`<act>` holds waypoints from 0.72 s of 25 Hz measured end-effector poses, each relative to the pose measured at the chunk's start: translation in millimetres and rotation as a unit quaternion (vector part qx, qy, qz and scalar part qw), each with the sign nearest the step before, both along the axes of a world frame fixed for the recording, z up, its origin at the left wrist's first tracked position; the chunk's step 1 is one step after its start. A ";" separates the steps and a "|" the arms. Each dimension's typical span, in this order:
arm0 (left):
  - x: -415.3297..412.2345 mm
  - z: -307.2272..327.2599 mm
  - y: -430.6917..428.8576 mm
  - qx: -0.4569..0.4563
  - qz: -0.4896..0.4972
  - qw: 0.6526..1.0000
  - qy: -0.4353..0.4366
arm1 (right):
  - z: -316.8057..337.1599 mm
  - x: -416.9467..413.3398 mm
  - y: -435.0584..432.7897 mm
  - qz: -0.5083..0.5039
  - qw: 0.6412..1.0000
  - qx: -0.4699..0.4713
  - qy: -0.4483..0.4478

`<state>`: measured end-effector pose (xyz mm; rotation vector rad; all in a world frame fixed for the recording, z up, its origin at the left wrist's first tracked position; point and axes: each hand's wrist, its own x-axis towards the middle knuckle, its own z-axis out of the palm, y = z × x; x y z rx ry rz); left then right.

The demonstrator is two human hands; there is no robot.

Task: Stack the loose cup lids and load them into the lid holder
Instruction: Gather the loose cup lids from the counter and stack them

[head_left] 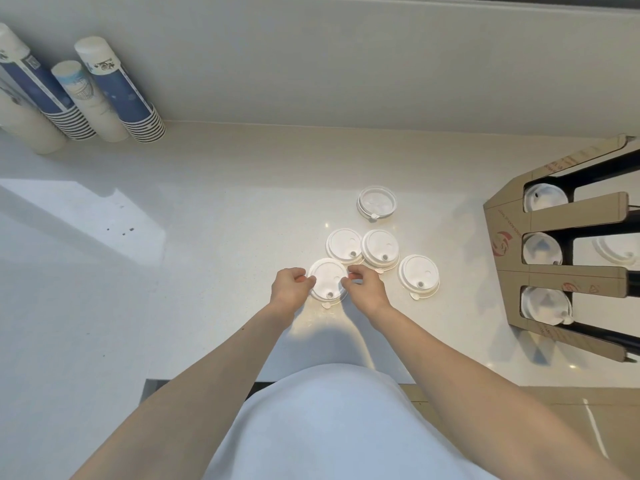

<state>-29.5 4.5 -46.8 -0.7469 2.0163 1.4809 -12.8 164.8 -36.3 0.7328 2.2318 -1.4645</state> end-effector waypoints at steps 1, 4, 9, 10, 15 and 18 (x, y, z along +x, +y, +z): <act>2.7 3.7 1.6 0.000 0.007 1.000 0.010 | 0.7 1.4 -0.4 -0.009 1.000 -0.002 0.009; 11.9 14.5 7.2 -0.001 0.018 0.998 0.058 | 5.4 7.8 0.9 -0.038 0.998 -0.018 0.039; 21.5 32.9 14.4 0.036 0.056 0.992 0.108 | 9.4 17.5 11.5 -0.066 0.992 -0.043 0.099; 21.9 36.4 16.3 0.057 0.063 0.990 0.109 | 11.2 18.5 13.9 -0.071 0.990 -0.047 0.108; 18.3 50.1 27.7 0.118 0.065 0.983 0.124 | 26.4 21.0 30.2 -0.087 0.982 -0.045 0.165; 15.3 55.4 36.7 0.135 0.075 0.980 0.124 | 34.3 22.2 44.6 -0.085 0.977 -0.053 0.187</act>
